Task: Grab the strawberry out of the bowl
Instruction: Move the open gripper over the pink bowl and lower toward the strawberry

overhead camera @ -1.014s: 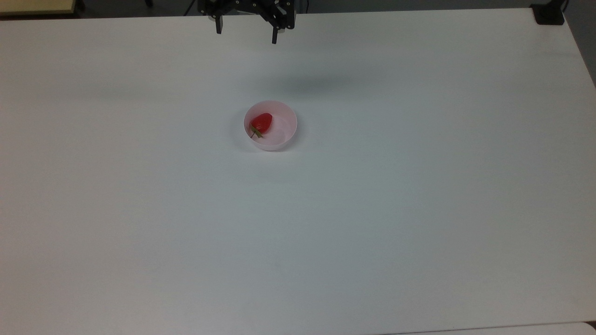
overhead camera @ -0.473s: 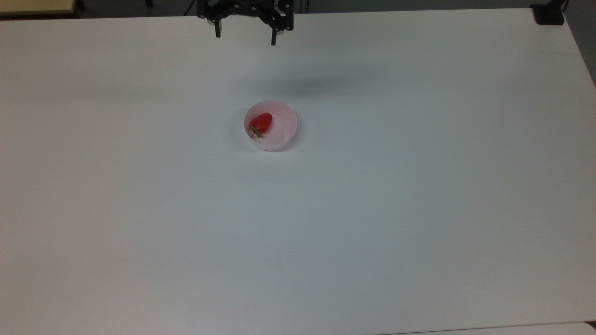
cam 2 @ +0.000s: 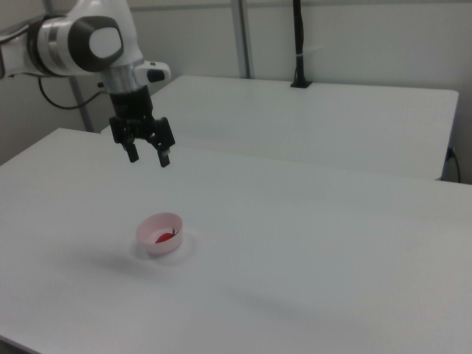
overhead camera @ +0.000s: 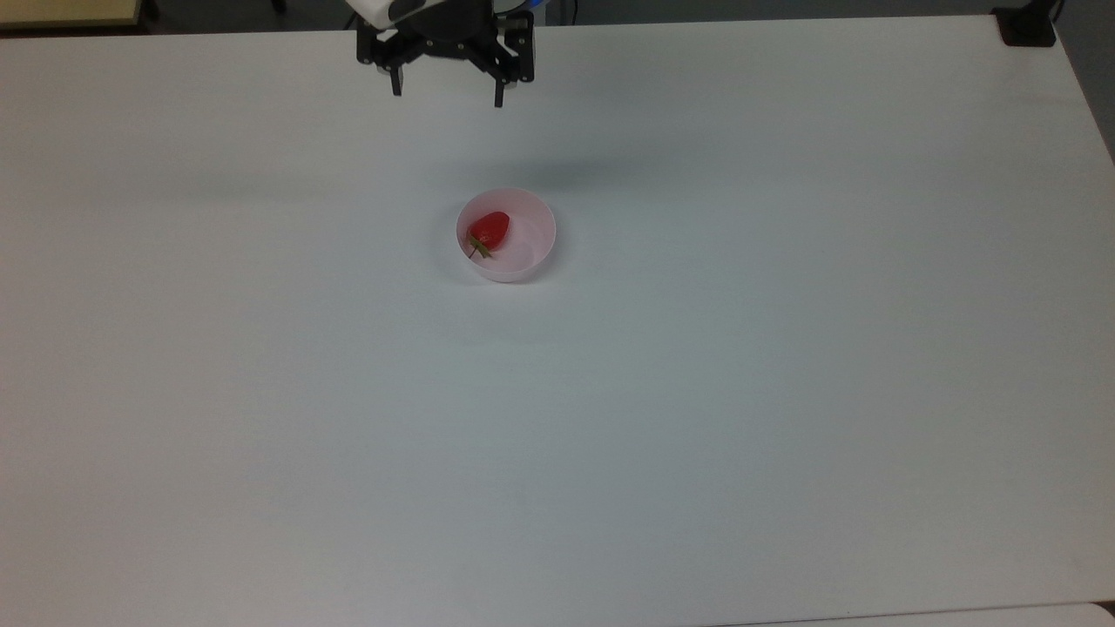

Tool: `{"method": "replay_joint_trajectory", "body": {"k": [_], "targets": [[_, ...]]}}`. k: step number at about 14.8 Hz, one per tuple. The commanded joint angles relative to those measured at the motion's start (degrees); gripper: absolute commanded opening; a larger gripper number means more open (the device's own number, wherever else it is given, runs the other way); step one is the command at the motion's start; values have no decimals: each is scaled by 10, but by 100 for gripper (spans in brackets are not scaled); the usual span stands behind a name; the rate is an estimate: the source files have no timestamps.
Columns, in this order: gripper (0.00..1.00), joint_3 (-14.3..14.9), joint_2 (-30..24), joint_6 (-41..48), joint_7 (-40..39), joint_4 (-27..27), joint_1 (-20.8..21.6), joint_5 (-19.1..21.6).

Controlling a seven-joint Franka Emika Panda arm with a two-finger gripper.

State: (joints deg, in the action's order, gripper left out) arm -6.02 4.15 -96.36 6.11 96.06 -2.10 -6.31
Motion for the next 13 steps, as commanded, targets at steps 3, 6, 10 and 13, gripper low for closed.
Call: {"method": "replay_joint_trajectory", "body": {"k": [3, 6, 10, 13], "targets": [[76, 1, 45, -66, -14, 13, 3, 11], [66, 0, 68, -68, -14, 18, 9, 10], [52, -4, 84, -106, -15, 46, 11, 1], [52, -4, 101, -106, -57, 47, 22, -1]]}}
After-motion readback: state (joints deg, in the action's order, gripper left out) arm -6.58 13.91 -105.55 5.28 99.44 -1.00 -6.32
